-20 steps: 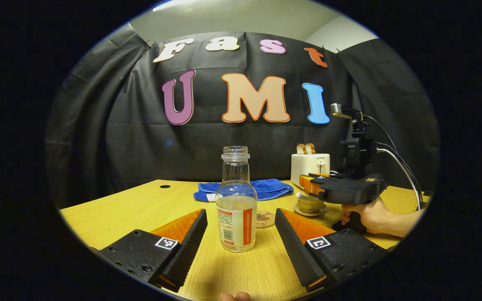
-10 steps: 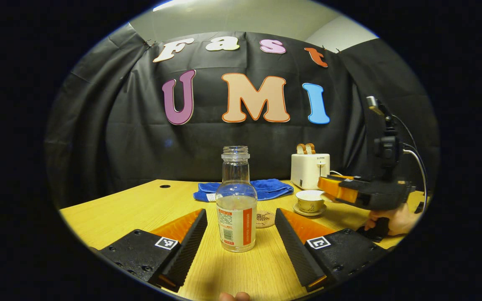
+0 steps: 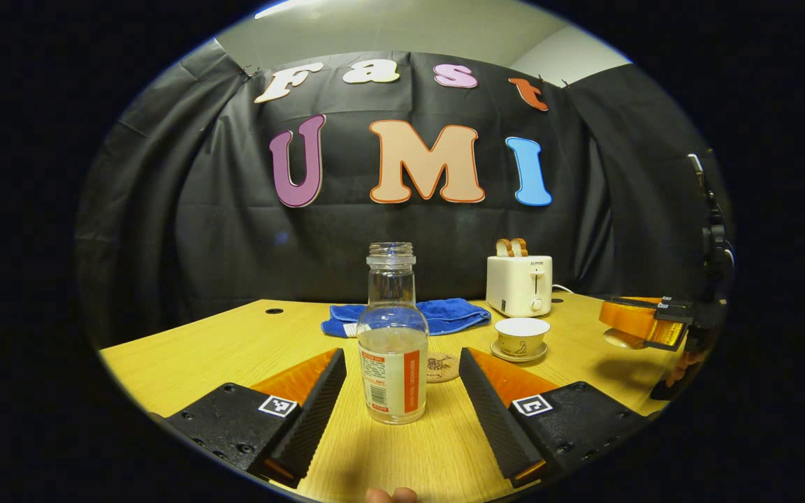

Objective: Open the teacup lid with one hand, grasp the water bottle and pour water into the teacup with the other hand; after pouring, place the water bottle on the coaster and then close the teacup lid.

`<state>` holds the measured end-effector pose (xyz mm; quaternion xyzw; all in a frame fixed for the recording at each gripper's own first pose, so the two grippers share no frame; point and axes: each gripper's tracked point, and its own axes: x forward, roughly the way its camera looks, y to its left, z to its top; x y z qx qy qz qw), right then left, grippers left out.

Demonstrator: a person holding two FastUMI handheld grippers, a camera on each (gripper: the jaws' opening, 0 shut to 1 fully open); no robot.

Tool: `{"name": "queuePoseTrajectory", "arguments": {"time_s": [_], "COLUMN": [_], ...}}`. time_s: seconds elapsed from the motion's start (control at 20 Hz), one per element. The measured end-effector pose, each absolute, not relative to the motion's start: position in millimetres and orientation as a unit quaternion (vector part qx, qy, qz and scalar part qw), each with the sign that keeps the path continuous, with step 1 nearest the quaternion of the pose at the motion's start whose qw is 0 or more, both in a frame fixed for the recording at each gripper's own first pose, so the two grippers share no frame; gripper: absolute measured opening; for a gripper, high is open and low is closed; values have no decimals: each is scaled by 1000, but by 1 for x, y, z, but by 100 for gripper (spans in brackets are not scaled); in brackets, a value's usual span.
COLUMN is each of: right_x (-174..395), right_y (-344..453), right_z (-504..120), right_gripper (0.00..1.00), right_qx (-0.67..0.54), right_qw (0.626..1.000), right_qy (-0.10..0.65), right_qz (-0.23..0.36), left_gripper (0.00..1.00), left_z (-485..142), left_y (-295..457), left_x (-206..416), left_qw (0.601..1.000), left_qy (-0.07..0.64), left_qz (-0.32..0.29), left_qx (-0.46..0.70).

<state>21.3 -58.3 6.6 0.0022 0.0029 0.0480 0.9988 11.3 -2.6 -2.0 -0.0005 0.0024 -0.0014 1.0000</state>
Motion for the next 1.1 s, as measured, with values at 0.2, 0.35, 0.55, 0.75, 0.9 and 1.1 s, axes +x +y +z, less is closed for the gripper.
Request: {"name": "queuePoseTrajectory", "arguments": {"time_s": [0.2,0.35,0.55,0.75,0.9,1.1], "right_x": [21,21,21,21,20,20], "right_y": [-58,-59,-61,-62,-62,-62], "right_z": [6,6,6,6,6,6], "right_gripper": [31,31,31,30,31,31], "right_qx": [2,2,2,1,1,1], "right_qw": [999,999,999,999,999,999], "right_qy": [3,3,3,3,3,3], "right_qz": [48,48,42,39,39,38], "left_gripper": [95,95,95,95,95,72], "left_z": [-2,-3,-4,-4,-2,-5], "left_y": [-1,2,4,5,4,5], "left_x": [27,40,57,73,85,93], "left_qw": [1000,1000,1000,1000,1000,1000], "left_qy": [3,2,3,5,3,6], "left_qz": [5,10,14,14,8,6], "left_qx": [1,1,1,2,3,8]}}
